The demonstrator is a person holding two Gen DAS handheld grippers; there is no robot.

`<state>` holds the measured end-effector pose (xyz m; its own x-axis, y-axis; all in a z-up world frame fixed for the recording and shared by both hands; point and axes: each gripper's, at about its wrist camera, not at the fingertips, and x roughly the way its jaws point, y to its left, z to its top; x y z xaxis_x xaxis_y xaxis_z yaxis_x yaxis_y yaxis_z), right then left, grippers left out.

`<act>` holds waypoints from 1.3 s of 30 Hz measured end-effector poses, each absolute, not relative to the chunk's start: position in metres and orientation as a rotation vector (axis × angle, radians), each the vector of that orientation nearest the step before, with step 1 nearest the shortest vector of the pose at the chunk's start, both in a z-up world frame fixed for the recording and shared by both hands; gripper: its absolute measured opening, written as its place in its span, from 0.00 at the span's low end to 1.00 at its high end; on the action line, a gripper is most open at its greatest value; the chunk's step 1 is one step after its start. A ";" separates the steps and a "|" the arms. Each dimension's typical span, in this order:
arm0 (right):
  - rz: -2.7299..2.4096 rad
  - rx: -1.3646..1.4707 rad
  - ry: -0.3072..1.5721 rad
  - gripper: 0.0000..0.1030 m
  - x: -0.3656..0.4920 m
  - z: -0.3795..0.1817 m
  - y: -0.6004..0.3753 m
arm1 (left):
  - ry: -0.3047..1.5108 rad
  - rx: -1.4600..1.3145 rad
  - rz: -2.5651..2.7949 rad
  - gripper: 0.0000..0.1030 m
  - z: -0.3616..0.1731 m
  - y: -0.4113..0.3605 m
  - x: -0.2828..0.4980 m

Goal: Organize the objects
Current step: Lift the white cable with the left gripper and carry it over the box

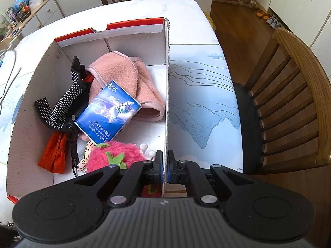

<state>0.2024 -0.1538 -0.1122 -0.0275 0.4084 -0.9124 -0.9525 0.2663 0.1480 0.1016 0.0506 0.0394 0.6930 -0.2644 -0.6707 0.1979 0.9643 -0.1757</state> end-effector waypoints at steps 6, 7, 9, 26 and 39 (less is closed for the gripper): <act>1.226 -0.652 1.089 0.03 0.202 -0.112 -0.153 | 0.765 -0.035 -0.324 0.01 0.033 0.011 0.116; 1.226 -0.652 1.090 0.03 0.202 -0.112 -0.153 | 0.765 -0.024 -0.336 0.01 0.032 0.003 0.119; 1.227 -0.652 1.090 0.03 0.202 -0.112 -0.153 | 0.762 -0.005 -0.353 0.01 0.029 -0.009 0.124; 1.244 -0.660 1.085 0.03 0.201 -0.111 -0.152 | 0.869 0.153 -0.418 0.01 -0.028 -0.067 0.145; 1.262 -0.666 1.083 0.03 0.203 -0.111 -0.153 | 0.966 0.156 -0.380 0.00 -0.057 -0.071 0.158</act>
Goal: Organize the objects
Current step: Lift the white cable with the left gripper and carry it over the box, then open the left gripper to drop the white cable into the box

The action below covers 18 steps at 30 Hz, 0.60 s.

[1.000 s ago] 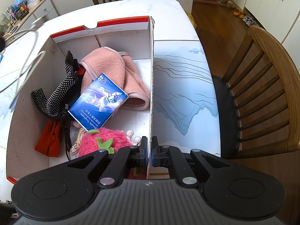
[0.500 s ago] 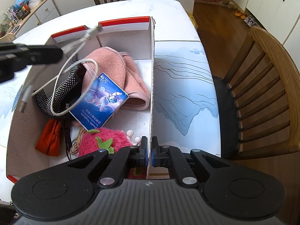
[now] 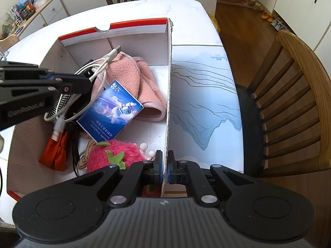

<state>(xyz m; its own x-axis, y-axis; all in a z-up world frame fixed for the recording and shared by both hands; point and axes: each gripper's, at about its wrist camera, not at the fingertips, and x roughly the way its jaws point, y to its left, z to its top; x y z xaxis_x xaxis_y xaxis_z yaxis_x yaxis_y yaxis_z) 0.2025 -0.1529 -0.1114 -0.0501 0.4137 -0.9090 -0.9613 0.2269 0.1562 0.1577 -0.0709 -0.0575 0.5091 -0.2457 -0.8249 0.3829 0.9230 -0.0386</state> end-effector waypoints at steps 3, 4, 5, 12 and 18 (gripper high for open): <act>1.264 -0.668 1.082 0.03 0.202 -0.111 -0.153 | 0.990 0.138 -0.370 0.00 -0.064 -0.068 0.160; 1.265 -0.668 1.083 0.03 0.202 -0.111 -0.153 | 0.997 0.131 -0.370 0.00 -0.066 -0.067 0.161; 1.266 -0.667 1.084 0.03 0.203 -0.111 -0.153 | 1.004 0.126 -0.369 0.00 -0.068 -0.066 0.161; 1.269 -0.668 1.085 0.03 0.204 -0.112 -0.153 | 1.021 0.093 -0.362 0.11 -0.072 -0.059 0.161; 1.272 -0.673 1.083 0.03 0.203 -0.112 -0.153 | 1.025 0.079 -0.365 0.18 -0.072 -0.056 0.158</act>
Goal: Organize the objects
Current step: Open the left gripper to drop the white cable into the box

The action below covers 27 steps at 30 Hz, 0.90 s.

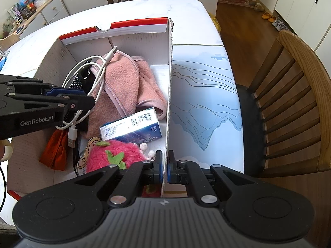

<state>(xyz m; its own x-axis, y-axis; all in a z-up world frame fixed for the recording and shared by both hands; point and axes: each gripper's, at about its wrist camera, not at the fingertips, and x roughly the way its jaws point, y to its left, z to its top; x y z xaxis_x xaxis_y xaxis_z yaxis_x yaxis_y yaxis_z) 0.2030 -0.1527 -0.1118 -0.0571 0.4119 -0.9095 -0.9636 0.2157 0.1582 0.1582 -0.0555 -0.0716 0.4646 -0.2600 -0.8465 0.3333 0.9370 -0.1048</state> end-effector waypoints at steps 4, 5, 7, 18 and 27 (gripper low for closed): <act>1.275 -0.671 1.086 0.03 0.203 -0.112 -0.153 | 1.016 0.066 -0.364 0.24 -0.067 -0.054 0.154; 1.275 -0.671 1.086 0.03 0.203 -0.112 -0.153 | 1.012 0.064 -0.364 0.25 -0.065 -0.053 0.153; 1.276 -0.673 1.085 0.03 0.203 -0.112 -0.153 | 1.005 0.056 -0.368 0.26 -0.062 -0.052 0.150; 1.279 -0.675 1.084 0.03 0.203 -0.112 -0.153 | 0.951 0.033 -0.337 0.37 -0.037 -0.044 0.133; 1.284 -0.681 1.077 0.03 0.203 -0.112 -0.153 | 0.909 0.021 -0.263 0.49 -0.020 -0.025 0.117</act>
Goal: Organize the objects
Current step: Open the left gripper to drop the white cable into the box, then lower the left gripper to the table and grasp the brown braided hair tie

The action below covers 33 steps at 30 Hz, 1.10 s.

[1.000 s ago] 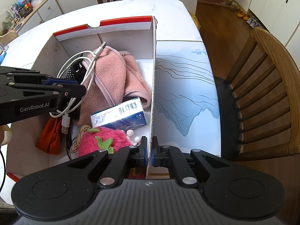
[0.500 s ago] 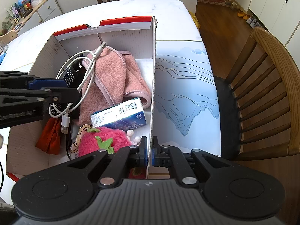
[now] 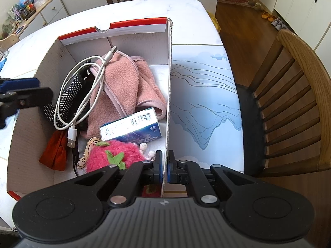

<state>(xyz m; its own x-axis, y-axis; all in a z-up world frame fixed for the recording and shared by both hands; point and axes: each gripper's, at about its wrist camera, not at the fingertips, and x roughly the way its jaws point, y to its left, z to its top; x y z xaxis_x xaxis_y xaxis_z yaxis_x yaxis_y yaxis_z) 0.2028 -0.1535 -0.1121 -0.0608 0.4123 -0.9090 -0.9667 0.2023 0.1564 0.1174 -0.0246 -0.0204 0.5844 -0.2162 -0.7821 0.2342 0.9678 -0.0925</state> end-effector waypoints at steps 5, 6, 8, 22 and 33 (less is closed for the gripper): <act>1.284 -0.687 1.074 0.03 0.202 -0.112 -0.153 | 0.893 0.008 -0.225 0.58 -0.014 -0.009 0.106; 1.284 -0.689 1.073 0.03 0.202 -0.112 -0.153 | 0.890 0.006 -0.218 0.59 -0.012 -0.004 0.104; 1.285 -0.694 1.071 0.03 0.202 -0.111 -0.153 | 0.880 0.002 -0.200 0.62 -0.008 0.004 0.100; 1.284 -0.713 1.074 0.03 0.201 -0.111 -0.151 | 0.870 -0.024 -0.079 0.88 0.000 0.061 0.064; 1.283 -0.727 1.075 0.03 0.199 -0.111 -0.151 | 0.933 -0.020 -0.028 0.99 -0.027 0.087 0.034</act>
<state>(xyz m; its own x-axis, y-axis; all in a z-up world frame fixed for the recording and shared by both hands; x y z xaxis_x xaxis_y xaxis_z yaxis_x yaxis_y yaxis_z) 0.1994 -0.1508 -0.1112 -0.0524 0.3867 -0.9207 -0.9742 0.1829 0.1323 0.0337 0.0868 -0.0273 0.5949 -0.0326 -0.8031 0.0149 0.9995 -0.0295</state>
